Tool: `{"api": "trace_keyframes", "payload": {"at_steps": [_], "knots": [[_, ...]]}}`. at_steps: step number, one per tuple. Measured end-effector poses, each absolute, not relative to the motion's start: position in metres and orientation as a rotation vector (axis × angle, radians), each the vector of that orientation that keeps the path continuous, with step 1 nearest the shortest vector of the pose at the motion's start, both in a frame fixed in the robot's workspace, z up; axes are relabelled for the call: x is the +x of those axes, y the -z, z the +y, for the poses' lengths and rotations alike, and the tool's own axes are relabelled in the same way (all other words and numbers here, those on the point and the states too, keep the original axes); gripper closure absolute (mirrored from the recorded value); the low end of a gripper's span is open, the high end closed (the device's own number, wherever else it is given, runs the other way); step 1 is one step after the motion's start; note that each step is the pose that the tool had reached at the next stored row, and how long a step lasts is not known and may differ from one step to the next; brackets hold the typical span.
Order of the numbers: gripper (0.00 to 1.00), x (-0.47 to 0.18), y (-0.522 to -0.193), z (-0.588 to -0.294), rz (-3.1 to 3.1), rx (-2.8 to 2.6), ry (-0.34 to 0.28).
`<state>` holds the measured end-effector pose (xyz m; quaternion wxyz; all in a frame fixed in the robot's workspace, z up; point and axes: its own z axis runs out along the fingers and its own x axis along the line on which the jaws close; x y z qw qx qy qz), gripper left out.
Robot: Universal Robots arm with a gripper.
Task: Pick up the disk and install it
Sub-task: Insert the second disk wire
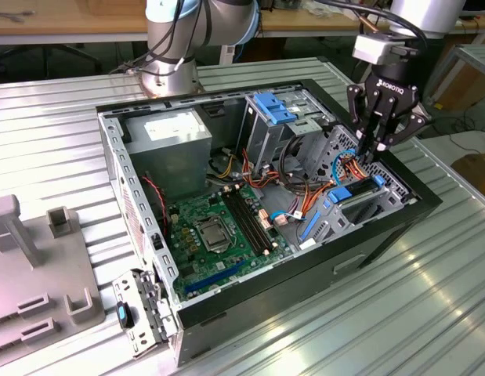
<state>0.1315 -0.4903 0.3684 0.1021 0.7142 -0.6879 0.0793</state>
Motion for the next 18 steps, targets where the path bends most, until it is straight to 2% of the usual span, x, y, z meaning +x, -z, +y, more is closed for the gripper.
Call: {"api": "trace_keyframes", "payload": {"at_steps": [2,13,15,18], "knots": [[0.7,0.134,-0.3683,-0.4896,-2.029,2.092,-0.213],[0.71,0.1411,-0.3683,-0.4895,-2.028,2.083,-0.203],[0.84,0.1413,-0.3682,-0.4896,-2.028,2.082,-0.201],[0.84,0.1411,-0.3683,-0.4897,-2.028,2.082,-0.201]]}}
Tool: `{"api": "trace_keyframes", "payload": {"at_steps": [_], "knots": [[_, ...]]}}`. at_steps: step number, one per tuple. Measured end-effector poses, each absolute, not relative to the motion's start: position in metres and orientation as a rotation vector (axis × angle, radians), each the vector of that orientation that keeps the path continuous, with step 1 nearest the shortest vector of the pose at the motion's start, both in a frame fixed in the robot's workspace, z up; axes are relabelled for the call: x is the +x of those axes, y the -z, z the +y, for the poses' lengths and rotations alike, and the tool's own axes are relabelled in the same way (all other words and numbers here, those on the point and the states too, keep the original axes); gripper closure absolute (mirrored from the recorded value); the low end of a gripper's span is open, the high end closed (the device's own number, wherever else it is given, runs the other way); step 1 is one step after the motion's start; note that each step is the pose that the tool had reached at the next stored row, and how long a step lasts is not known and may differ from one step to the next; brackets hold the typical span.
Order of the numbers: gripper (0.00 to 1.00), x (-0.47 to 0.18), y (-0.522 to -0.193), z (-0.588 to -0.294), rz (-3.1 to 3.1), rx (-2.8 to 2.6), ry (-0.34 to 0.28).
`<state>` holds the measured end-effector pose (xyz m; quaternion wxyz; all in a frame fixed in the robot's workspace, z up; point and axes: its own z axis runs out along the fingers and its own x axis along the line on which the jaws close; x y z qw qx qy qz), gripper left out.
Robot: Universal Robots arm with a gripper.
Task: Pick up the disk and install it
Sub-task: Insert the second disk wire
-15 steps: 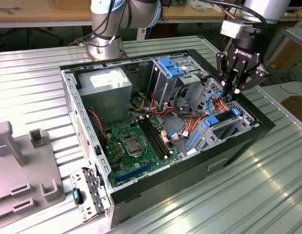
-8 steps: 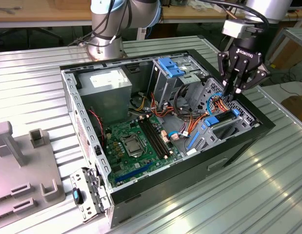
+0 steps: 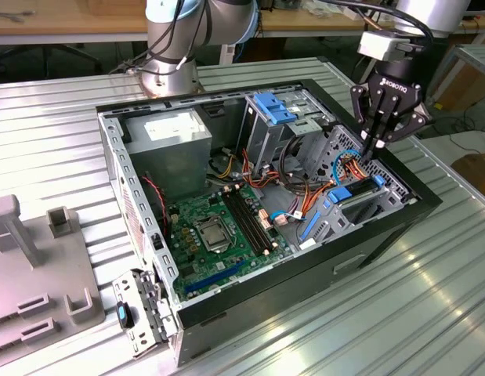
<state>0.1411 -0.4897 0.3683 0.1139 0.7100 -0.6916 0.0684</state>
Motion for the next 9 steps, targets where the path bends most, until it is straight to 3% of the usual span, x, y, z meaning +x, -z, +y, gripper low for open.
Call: {"api": "trace_keyframes", "payload": {"at_steps": [6,9], "knots": [[0.84,0.122,-0.368,-0.491,-2.029,2.086,-0.207],[0.84,0.12,-0.368,-0.492,-2.053,2.1,-0.255]]}}
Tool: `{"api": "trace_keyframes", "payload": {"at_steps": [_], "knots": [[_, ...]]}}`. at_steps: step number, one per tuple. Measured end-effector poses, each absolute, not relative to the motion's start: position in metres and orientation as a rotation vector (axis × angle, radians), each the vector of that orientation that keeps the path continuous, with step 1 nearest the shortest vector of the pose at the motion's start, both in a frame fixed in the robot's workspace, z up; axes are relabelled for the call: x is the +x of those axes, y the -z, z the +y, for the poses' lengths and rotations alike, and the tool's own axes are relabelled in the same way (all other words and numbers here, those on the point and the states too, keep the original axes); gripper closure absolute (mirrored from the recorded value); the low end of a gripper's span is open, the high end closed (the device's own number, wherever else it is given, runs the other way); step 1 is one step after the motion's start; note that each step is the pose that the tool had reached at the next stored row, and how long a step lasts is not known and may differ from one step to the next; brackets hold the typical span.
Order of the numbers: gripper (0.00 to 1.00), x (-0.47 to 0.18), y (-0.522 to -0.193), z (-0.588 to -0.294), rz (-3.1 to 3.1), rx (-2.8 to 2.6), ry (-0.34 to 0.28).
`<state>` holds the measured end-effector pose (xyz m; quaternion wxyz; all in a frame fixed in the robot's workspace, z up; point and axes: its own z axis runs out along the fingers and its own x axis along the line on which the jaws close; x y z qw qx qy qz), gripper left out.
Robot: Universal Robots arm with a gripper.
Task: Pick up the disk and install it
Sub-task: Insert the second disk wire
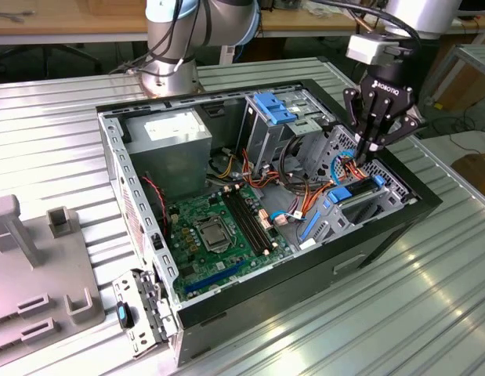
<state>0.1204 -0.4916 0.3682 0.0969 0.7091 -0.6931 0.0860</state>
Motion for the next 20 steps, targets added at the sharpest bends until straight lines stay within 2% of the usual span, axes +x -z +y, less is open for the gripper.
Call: {"api": "trace_keyframes", "payload": {"at_steps": [2,10,20], "knots": [[0.84,0.118,-0.368,-0.492,-2.066,2.111,-0.277],[0.84,0.113,-0.358,-0.521,-2.082,2.152,-0.236],[0.84,0.101,-0.354,-0.522,-2.104,2.197,-0.286]]}}
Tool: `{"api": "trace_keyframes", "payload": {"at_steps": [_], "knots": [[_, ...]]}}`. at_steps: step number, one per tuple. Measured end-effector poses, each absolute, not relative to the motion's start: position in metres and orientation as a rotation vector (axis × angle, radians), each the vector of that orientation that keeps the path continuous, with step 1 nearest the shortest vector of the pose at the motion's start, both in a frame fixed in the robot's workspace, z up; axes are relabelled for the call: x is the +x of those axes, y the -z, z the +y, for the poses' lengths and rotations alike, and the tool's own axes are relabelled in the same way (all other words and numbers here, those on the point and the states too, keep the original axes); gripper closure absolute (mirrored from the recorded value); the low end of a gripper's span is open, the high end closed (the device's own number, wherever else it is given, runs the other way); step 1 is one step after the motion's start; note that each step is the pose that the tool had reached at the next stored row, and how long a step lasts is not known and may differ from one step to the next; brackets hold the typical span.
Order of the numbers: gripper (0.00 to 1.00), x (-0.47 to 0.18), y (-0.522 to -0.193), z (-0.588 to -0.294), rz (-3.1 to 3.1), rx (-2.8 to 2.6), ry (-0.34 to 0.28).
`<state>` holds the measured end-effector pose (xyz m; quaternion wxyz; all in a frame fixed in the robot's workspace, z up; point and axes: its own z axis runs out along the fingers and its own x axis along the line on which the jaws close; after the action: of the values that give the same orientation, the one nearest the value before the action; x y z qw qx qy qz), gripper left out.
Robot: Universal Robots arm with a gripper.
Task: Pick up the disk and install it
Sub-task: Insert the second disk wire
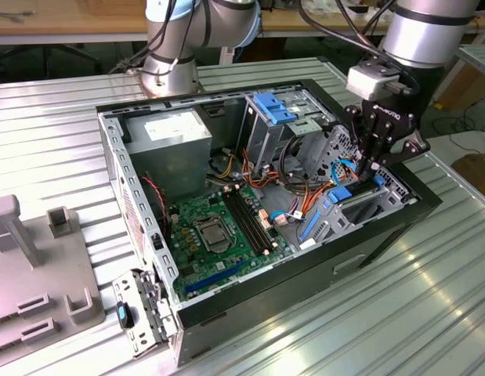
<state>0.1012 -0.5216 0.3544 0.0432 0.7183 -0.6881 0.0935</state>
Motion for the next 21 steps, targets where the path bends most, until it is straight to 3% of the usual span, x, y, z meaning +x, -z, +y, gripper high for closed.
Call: {"api": "trace_keyframes", "payload": {"at_steps": [6,16,21], "knots": [[0.84,0.0916,-0.3521,-0.5216,-2.123,2.212,-0.328],[0.84,0.0913,-0.3486,-0.5256,-2.175,2.255,-0.247],[0.84,0.0915,-0.3485,-0.5281,-2.179,2.258,-0.24]]}}
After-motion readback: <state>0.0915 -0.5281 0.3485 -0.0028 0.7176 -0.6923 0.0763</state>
